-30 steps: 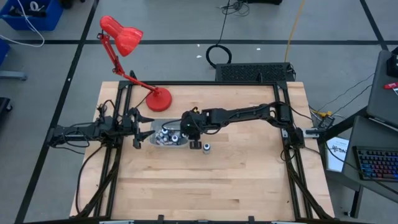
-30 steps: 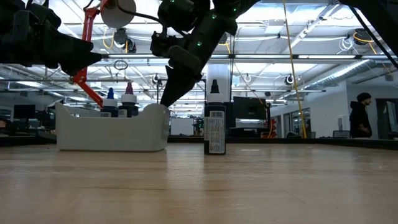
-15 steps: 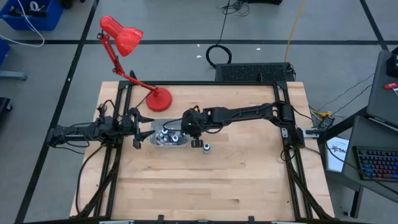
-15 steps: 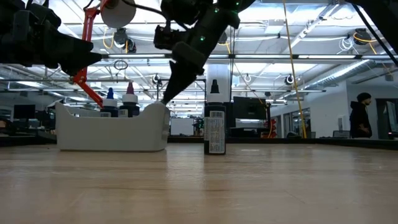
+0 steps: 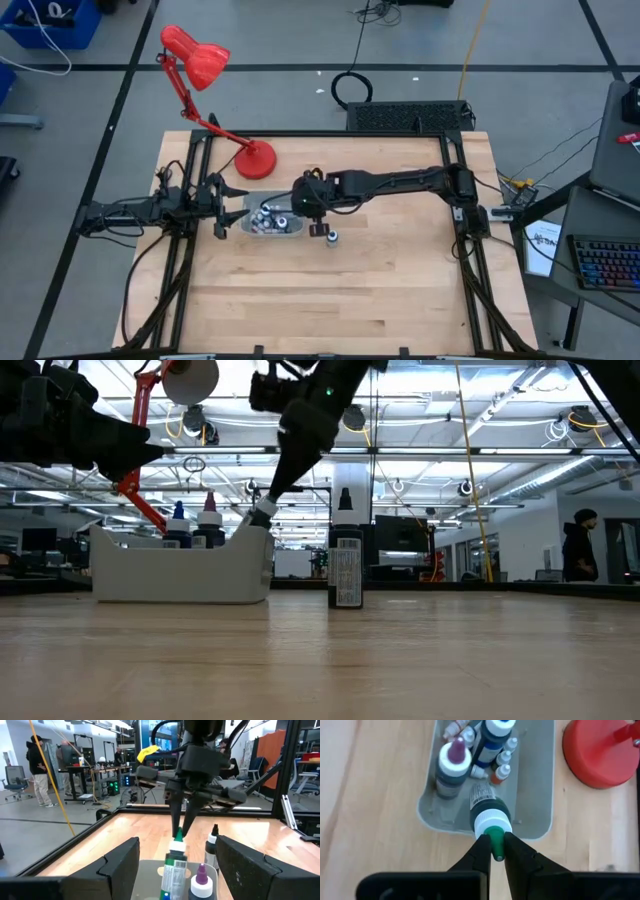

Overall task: Pick & Place food coloring
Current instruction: Put the big green coloring bottle into the gray container

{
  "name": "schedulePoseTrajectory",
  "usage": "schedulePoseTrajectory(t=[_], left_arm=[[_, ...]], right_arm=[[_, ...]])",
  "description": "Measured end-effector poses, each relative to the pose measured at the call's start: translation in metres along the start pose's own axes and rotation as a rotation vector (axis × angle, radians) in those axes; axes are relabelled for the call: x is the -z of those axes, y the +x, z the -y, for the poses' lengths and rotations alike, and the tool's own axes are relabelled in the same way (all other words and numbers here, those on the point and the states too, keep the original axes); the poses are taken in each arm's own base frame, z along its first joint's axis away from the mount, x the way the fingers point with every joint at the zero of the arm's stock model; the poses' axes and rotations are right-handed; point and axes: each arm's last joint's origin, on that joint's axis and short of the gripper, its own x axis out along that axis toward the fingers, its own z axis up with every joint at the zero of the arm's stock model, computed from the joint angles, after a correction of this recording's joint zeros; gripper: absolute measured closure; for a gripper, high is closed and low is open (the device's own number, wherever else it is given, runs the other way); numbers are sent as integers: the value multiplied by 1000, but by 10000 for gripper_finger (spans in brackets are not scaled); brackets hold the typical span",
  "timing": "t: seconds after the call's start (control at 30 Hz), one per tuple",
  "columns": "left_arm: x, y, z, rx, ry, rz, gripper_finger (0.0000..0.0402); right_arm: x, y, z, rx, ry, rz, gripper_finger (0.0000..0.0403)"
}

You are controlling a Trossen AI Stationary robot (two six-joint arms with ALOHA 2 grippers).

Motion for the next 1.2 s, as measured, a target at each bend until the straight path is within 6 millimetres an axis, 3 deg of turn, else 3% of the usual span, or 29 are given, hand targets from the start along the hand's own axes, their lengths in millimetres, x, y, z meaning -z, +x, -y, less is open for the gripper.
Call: schedulePoseTrajectory(t=[0.23,0.63,0.93,1.2], left_arm=[[0,0,0,0,0,0,144],[0,0,0,0,0,1,144],[0,0,0,0,0,0,144],[0,0,0,0,0,1,144]], right_arm=[[-9,-16,-1,-8,-10,-7,381],[-7,-18,-9,-29,-32,-44,382],[-16,-15,-10,-15,-31,49,385],[-20,-11,-10,0,-14,123,301]])
